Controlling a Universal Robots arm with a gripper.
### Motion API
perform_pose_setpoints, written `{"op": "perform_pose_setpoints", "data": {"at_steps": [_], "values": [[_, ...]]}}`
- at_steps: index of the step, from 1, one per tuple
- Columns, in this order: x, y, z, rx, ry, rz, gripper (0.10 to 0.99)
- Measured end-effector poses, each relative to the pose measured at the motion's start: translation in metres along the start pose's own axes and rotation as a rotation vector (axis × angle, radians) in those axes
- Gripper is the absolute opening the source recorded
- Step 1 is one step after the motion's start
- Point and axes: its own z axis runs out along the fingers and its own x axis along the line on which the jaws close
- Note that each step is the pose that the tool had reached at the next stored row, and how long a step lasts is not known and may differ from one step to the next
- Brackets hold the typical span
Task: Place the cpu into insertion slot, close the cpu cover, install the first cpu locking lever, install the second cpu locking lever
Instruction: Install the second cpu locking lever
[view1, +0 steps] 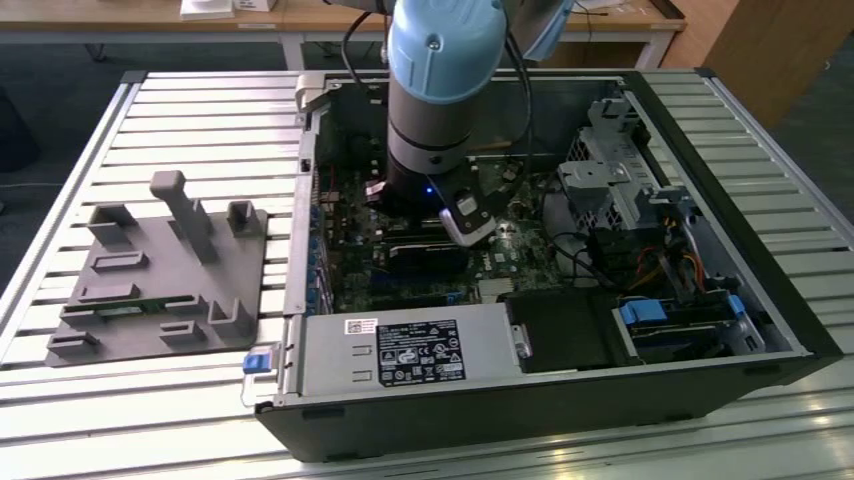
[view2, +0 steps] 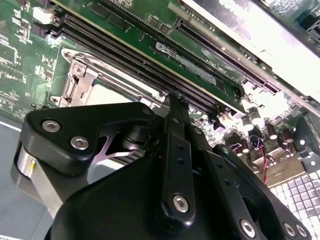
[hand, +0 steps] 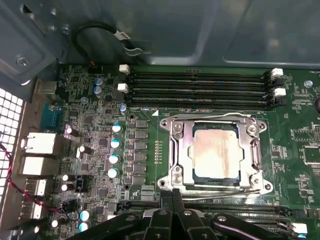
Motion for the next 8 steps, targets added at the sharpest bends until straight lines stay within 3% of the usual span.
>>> {"op": "perform_pose_setpoints", "data": {"at_steps": [8], "values": [[0.0002, -0.0020, 0.0067, -0.013, 0.0000, 0.000, 0.106]]}}
